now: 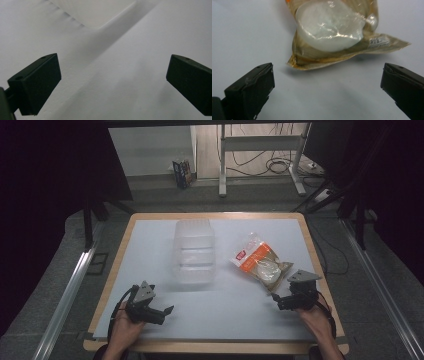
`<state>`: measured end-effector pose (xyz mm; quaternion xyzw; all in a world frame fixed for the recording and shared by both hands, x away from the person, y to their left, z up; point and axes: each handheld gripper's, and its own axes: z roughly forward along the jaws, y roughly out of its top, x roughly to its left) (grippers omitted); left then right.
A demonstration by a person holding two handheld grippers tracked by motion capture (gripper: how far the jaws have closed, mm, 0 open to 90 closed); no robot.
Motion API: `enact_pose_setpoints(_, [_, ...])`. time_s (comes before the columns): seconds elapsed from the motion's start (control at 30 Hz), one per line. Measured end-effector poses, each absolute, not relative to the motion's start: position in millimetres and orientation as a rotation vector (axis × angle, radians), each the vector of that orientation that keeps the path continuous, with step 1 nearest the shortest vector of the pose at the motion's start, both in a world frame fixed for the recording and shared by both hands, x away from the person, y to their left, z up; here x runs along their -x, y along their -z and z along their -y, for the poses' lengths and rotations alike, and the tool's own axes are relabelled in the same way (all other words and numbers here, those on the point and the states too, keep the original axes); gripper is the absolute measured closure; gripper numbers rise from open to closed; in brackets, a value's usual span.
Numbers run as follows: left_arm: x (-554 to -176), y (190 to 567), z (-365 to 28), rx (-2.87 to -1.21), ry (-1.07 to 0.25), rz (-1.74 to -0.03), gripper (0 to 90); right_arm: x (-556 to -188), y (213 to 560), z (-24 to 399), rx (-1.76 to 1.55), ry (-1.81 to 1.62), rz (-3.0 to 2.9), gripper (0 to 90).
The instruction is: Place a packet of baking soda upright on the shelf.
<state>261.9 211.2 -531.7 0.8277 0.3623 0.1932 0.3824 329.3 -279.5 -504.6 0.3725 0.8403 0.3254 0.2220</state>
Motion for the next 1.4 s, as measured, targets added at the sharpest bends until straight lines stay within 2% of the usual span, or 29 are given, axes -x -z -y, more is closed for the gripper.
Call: enact_pose_setpoints(1.4, [-261.0,531.9,-209.7,-2.139,-0.508,-0.89,0.0,-334.1,505.3,275.8,-1.065,-0.924,-2.33,0.0])
